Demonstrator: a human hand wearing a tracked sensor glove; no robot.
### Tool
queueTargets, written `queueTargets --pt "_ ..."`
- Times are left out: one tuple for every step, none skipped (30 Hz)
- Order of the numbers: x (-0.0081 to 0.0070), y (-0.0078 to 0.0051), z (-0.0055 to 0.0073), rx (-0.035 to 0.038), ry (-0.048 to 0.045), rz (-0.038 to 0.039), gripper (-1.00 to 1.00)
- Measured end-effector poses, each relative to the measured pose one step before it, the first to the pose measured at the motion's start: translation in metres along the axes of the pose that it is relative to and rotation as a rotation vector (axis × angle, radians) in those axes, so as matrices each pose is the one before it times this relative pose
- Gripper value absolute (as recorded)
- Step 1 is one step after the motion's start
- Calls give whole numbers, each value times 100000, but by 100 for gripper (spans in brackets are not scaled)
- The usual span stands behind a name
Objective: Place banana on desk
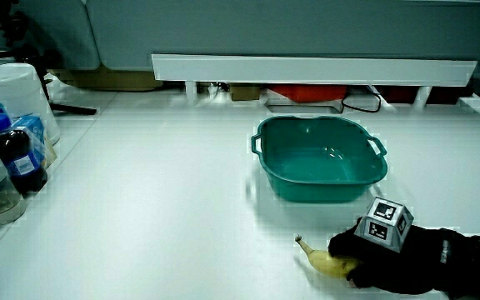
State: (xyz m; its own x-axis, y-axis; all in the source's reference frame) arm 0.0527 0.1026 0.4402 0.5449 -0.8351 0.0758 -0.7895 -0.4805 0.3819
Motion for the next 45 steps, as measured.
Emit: queueTargets --pt "-13 12 -14 -541 94 -484 0" --pt "-13 12 -14 -541 94 -484 0" --pt "-13 12 -14 -541 94 -484 0" --pt "-13 12 -14 -541 94 -484 0" --pt "-13 12 -14 -541 94 -484 0" --pt "-13 12 -14 -541 94 -484 0" --pt "-13 12 -14 -541 94 -484 0" --pt "-13 12 -13 -541 94 -484 0" --pt "-13 12 -13 -541 94 -484 0" --pt "-13 12 -13 -541 94 -484 0" --pt "-24 67 -19 -1585 2103 620 -3" --pt "-23 67 -18 -1585 2103 620 -5" --pt "11 -41 157 129 -208 167 -8" --pt "19 -14 35 84 599 34 -11" --pt "0 77 -215 -679 -233 -800 -13" --pt "-25 46 138 -1475 -31 11 -16" --pt "-41 37 106 29 -647 -736 -18" --pt "-113 134 -354 -1155 -1312 911 -21" --pt "-77 -103 376 882 -970 -219 -24" --pt "-94 71 -351 -1575 -761 -297 -26" --pt "-71 -31 21 160 -269 186 -29" --pt "-16 -21 113 245 -474 -417 -32" --pt "0 -3 -43 -152 124 697 -34" --pt "17 17 -143 348 -236 -137 -37" --pt "5 -29 119 331 -249 1090 -39" --pt "37 -62 201 301 1010 -1131 -42" --pt "-57 108 -490 -695 -736 645 -45" --pt "35 -71 193 380 811 -211 -47" --pt "1 40 -198 88 -62 -66 -50" --pt "58 -55 140 107 591 -566 -53" --pt "53 20 -156 -204 622 -95 -55" --pt "69 -65 -13 455 205 248 -58" --pt "77 -41 -90 546 327 102 -61" --pt "84 -92 209 31 837 240 -63" --pt "91 100 -492 -919 440 -214 -66" --pt "156 -21 65 -595 1596 -466 -68" --pt "115 17 -119 -979 537 694 -71" --pt "168 -83 184 -626 1482 -821 -74" --pt "108 -13 -141 -344 449 84 -76" --pt "84 -42 -60 -442 624 -179 -79" --pt "66 2 -268 -509 108 -47 -82" --pt "55 -144 175 683 -440 -730 -84" --pt "102 -78 -160 164 678 667 -87" --pt "146 -63 -327 789 210 -1013 -89" --pt "188 -172 117 354 793 -1015 -92"
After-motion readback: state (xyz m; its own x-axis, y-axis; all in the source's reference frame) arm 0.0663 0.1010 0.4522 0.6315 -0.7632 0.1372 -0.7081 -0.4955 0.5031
